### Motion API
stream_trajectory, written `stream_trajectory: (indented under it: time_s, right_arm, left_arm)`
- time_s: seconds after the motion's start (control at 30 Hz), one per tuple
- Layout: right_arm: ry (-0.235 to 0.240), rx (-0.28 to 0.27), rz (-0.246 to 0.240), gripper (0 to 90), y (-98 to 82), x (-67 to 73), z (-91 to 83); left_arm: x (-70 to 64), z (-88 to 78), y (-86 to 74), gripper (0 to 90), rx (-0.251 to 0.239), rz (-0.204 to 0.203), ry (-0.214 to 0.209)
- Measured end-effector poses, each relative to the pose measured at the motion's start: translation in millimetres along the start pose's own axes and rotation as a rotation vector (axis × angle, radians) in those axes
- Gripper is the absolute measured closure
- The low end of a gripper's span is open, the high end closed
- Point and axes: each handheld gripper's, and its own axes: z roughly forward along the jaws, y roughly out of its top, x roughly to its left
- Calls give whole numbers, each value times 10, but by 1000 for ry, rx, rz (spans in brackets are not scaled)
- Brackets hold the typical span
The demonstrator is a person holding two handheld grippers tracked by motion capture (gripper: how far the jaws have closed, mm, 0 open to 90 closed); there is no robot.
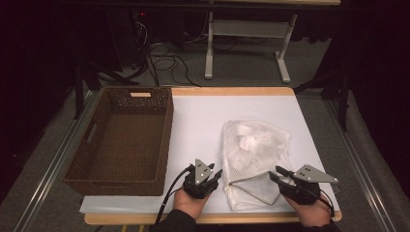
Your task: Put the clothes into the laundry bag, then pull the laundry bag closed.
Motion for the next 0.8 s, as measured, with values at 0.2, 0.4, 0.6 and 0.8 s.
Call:
stream_trajectory:
  time_s: [0.2,0.4,0.6,0.8]
  right_arm:
    - [106,11,-70,701,56,338,168]
    - [179,68,-142,793,51,561,342]
    - [205,137,-175,803,27,685,567]
    - [217,177,-184,795,35,804,735]
  left_arm:
    - [62,-73,-27,539,-5,-23,27]
    - [67,-108,-39,527,-2,-23,37]
    - [54,-107,-48,523,4,-22,38]
    - [89,-130,-72,519,8,-33,40]
